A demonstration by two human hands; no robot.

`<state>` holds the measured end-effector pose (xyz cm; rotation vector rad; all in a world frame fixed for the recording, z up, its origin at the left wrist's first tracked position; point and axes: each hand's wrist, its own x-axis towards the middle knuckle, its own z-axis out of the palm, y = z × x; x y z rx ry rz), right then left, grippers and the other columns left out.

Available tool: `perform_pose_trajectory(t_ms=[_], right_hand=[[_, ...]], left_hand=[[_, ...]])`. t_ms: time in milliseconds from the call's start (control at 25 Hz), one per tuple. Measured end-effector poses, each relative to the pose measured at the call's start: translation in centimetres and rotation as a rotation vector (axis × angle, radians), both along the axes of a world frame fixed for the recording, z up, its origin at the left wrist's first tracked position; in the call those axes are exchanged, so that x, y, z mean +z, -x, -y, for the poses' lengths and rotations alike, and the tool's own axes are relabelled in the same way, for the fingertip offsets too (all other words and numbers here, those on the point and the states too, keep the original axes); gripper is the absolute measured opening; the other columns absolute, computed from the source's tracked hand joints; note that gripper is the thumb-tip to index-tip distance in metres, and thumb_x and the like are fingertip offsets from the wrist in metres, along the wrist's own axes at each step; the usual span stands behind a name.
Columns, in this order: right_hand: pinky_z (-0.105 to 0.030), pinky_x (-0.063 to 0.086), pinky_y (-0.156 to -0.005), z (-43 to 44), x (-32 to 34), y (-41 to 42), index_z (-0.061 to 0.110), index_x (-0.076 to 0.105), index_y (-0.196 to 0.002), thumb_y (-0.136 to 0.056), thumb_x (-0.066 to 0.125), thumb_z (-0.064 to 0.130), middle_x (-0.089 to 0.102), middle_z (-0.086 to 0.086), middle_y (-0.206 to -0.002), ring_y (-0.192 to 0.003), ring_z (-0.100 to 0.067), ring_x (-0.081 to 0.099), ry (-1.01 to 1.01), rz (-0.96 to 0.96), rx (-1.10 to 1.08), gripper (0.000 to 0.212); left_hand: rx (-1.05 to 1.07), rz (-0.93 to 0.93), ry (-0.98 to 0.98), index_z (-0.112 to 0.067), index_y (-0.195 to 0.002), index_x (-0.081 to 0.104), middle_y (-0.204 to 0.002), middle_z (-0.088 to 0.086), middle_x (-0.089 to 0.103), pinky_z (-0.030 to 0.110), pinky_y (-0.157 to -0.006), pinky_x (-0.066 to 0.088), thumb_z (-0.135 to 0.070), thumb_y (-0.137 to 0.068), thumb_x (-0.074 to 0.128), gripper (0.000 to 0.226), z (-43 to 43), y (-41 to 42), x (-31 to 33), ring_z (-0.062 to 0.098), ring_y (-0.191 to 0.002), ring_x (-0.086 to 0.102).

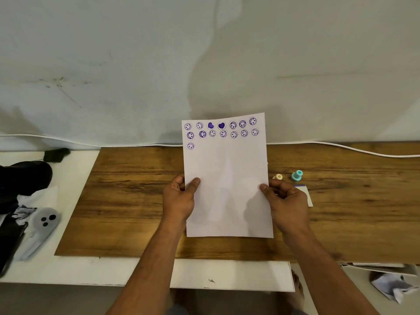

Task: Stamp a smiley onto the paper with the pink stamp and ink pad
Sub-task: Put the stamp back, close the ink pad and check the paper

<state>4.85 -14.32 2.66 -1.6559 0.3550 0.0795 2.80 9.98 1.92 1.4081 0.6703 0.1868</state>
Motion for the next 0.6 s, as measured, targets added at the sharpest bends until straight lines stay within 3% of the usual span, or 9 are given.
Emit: perform_pose_trajectory(t_ms=[120, 280, 440, 520, 600], right_hand=[[-0.011, 0.051, -0.053, 0.0, -0.3, -0.1, 0.035, 0.073, -0.095, -0.089, 0.081, 0.028, 0.068, 0.032, -0.074, -0.078, 0.016, 0.065, 0.086, -0.005, 0.039, 0.012], [-0.030, 0.060, -0.074, -0.7, -1.2, 0.3, 0.022, 0.077, -0.113, -0.092, 0.078, 0.031, 0.072, 0.020, -0.090, -0.080, -0.003, 0.067, 0.316, -0.015, 0.048, 0.023], [-0.017, 0.043, -0.057, -1.6, -2.1, 1.0, 0.027, 0.062, -0.127, -0.094, 0.076, 0.029, 0.075, 0.010, -0.100, -0.070, 0.001, 0.059, 0.628, 0.078, 0.166, 0.036], [-0.020, 0.049, -0.060, -1.8, -2.6, 1.4, 0.030, 0.054, -0.135, -0.094, 0.075, 0.023, 0.068, 0.010, -0.120, -0.078, -0.004, 0.061, 0.752, 0.134, 0.275, 0.046], [-0.031, 0.059, -0.074, -2.1, -3.2, 2.1, 0.027, 0.059, -0.139, -0.093, 0.075, 0.017, 0.057, 0.004, -0.137, -0.100, -0.017, 0.067, 0.905, 0.209, 0.370, 0.050]], left_hand=[[-0.004, 0.010, -0.104, -0.028, -0.091, 0.073, -0.084, -0.015, 0.080, 0.024, -0.076, 0.061, -0.010, -0.090, 0.075, 0.018, 0.0, -0.1, -0.4, 0.004, -0.079, 0.076], [-0.067, -0.082, -0.297, -0.025, -0.102, 0.075, -0.101, -0.006, 0.079, 0.024, -0.073, 0.059, -0.014, -0.088, 0.077, 0.018, 0.0, 0.2, -1.3, 0.004, -0.079, 0.074], [-0.185, -0.193, -0.544, -0.021, -0.124, 0.065, -0.116, -0.002, 0.076, 0.025, -0.075, 0.055, -0.012, -0.084, 0.079, 0.043, 0.3, 0.9, -1.9, 0.015, -0.095, 0.072], [-0.191, -0.202, -0.671, -0.023, -0.137, 0.052, -0.131, 0.002, 0.065, 0.035, -0.089, 0.057, -0.008, -0.081, 0.081, 0.065, 0.8, 1.1, -2.0, 0.022, -0.109, 0.067], [-0.209, -0.252, -0.862, -0.023, -0.146, 0.045, -0.144, 0.006, 0.051, 0.039, -0.095, 0.053, -0.011, -0.081, 0.081, 0.075, 1.1, 1.3, -2.1, 0.027, -0.119, 0.059]])
